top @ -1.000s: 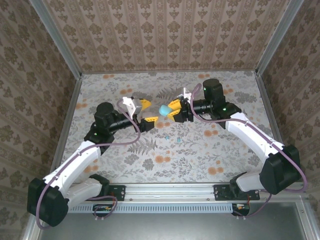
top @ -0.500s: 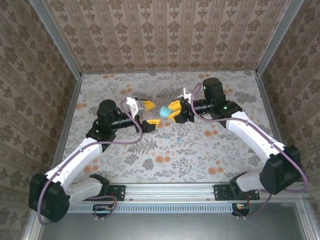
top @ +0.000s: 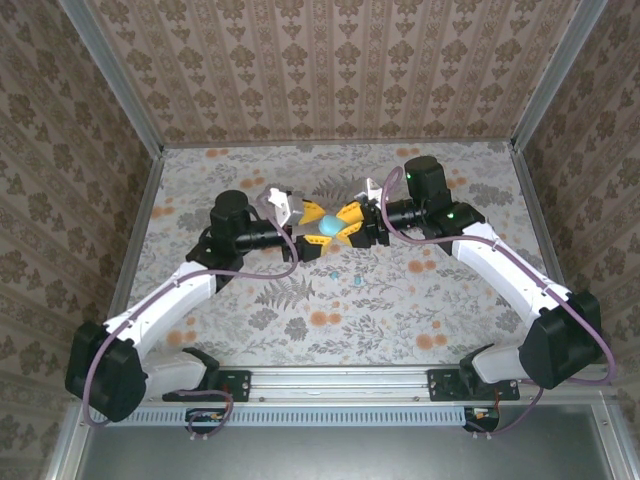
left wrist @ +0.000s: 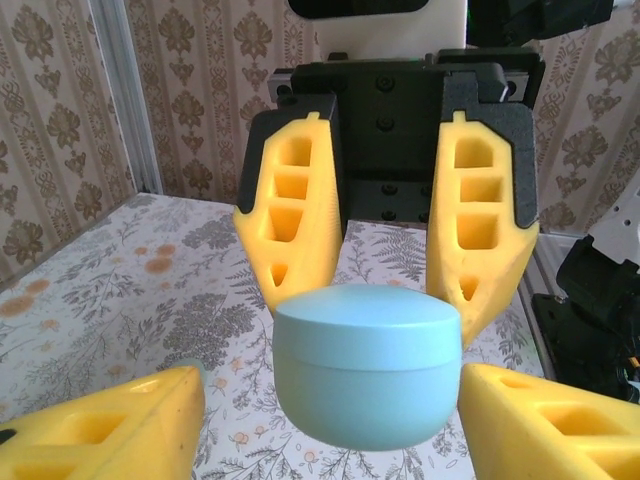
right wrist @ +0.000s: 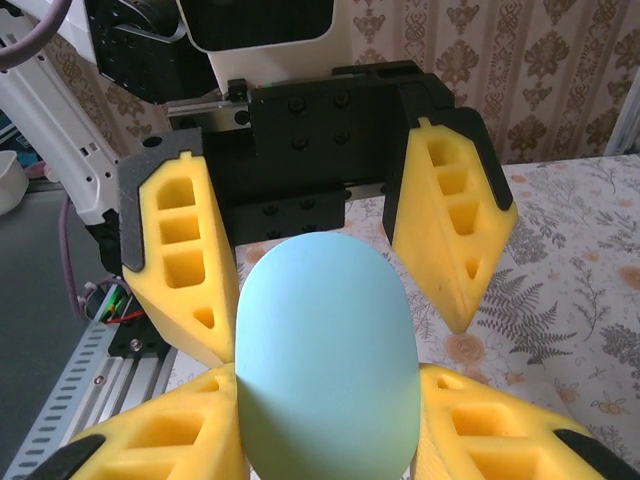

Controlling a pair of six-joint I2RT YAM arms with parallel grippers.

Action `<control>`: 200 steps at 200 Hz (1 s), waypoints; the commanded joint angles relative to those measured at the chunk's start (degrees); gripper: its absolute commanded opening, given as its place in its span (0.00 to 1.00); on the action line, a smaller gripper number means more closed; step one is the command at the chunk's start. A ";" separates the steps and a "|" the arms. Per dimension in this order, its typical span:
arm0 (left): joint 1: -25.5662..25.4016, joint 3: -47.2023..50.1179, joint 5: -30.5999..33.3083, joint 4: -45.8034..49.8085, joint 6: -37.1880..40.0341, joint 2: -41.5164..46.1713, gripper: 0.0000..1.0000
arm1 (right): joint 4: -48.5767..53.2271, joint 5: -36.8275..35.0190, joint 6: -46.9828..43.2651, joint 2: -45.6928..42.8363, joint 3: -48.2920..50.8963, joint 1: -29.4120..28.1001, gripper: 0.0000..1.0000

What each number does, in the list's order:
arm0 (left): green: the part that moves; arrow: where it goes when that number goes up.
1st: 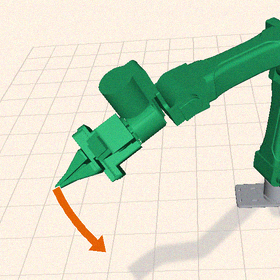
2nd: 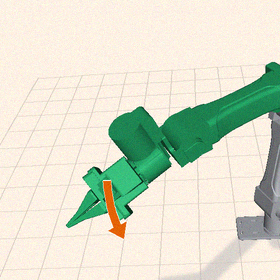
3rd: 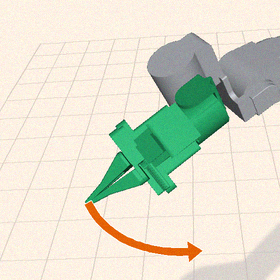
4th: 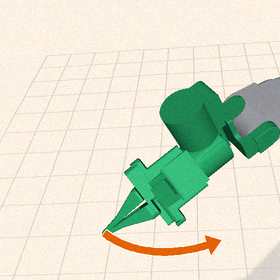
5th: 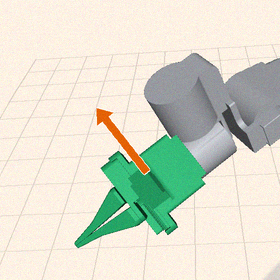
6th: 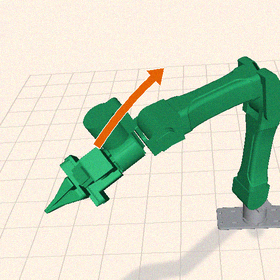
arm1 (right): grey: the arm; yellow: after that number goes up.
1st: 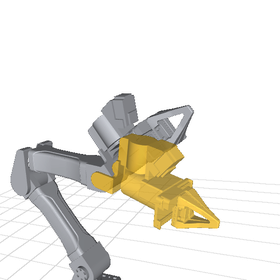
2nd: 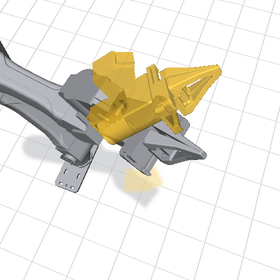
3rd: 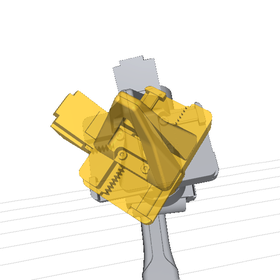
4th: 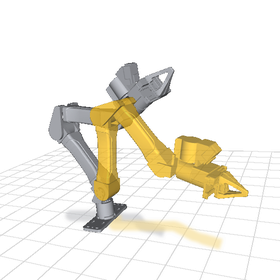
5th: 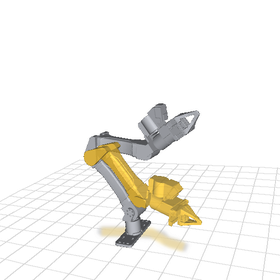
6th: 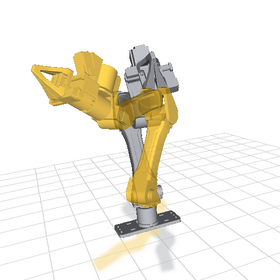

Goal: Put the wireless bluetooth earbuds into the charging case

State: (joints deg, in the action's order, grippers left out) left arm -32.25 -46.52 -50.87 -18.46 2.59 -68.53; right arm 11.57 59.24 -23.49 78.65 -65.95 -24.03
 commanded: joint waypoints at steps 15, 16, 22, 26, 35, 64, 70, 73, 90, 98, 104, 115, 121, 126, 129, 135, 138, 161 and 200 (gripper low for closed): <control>-0.36 -1.94 -0.33 -0.70 -0.66 0.50 0.64 | 0.11 2.10 -1.69 0.71 -1.96 -0.06 0.35; -0.36 -1.96 -0.22 -0.70 -0.66 0.50 0.63 | 0.16 2.10 -1.72 0.71 -2.02 -0.05 0.35; -0.36 -1.91 -0.15 -0.48 -0.57 0.49 0.61 | 0.66 2.10 -1.79 0.71 -2.16 -0.07 0.35; -0.36 -2.03 -0.34 -0.23 -0.48 0.50 0.59 | 0.63 2.06 -1.87 0.71 -2.05 -0.05 0.35; -0.36 -2.25 -0.85 0.62 -0.14 0.59 0.57 | 0.66 1.85 -1.83 0.71 -1.92 -0.06 0.35; -0.36 -2.10 -1.59 0.69 0.39 0.00 0.53 | 2.52 1.62 -2.85 0.44 -2.28 -0.13 0.35; -0.36 -2.39 -1.81 0.69 0.46 -0.26 0.53 | 2.90 1.64 -3.13 0.45 -2.42 -0.10 0.35; -0.36 -2.50 -1.82 0.81 0.48 -0.36 0.52 | 2.97 1.65 -3.14 0.45 -2.44 -0.07 0.35; -0.36 -3.30 -2.21 1.24 0.66 -0.89 0.52 | 2.76 1.70 -3.15 0.36 -2.26 -0.10 0.35; -0.36 -3.36 -2.38 1.23 0.57 -1.00 0.52 | 2.71 1.70 -3.06 0.36 -2.29 -0.08 0.35; -0.40 -3.40 -2.32 0.94 0.36 -1.14 0.52 | 2.65 1.75 -3.14 0.36 -2.12 -0.08 0.35; -0.45 -3.21 -1.96 0.09 -0.29 -1.25 0.54 | 2.42 1.54 -3.40 0.44 -1.83 -0.12 0.35; -0.53 -3.09 -1.95 -0.29 -0.47 -1.25 0.56 | 2.40 1.41 -3.39 0.53 -1.83 -0.10 0.35; -0.58 -3.08 -2.10 -0.48 -0.57 -1.25 0.57 | 2.40 1.39 -3.39 0.62 -1.90 -0.12 0.35; -0.62 -3.19 -2.19 -0.61 -0.72 -1.31 0.57 | 2.38 1.40 -3.47 0.67 -1.92 -0.11 0.35; -0.63 -3.22 -2.25 -0.74 -0.66 -1.34 0.57 | 2.38 1.43 -3.50 0.71 -1.98 -0.05 0.35; -0.65 -3.23 -2.25 -0.64 -0.70 -1.42 0.56 | 2.40 1.48 -3.39 0.71 -1.98 -0.05 0.35; -0.71 -3.40 -2.38 0.37 -0.44 -1.91 0.48 | 1.94 2.02 -3.17 0.74 -2.34 -0.10 0.35; -0.71 -3.49 -3.17 2.55 0.68 -2.13 0.34 | 2.55 2.08 -3.33 0.71 -2.90 -0.08 0.36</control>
State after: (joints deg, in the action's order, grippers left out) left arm -32.93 -48.31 -53.19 -17.04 2.31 -69.97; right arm 13.02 59.11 -25.65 78.89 -66.61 -23.77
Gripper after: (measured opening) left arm 0.389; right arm 0.374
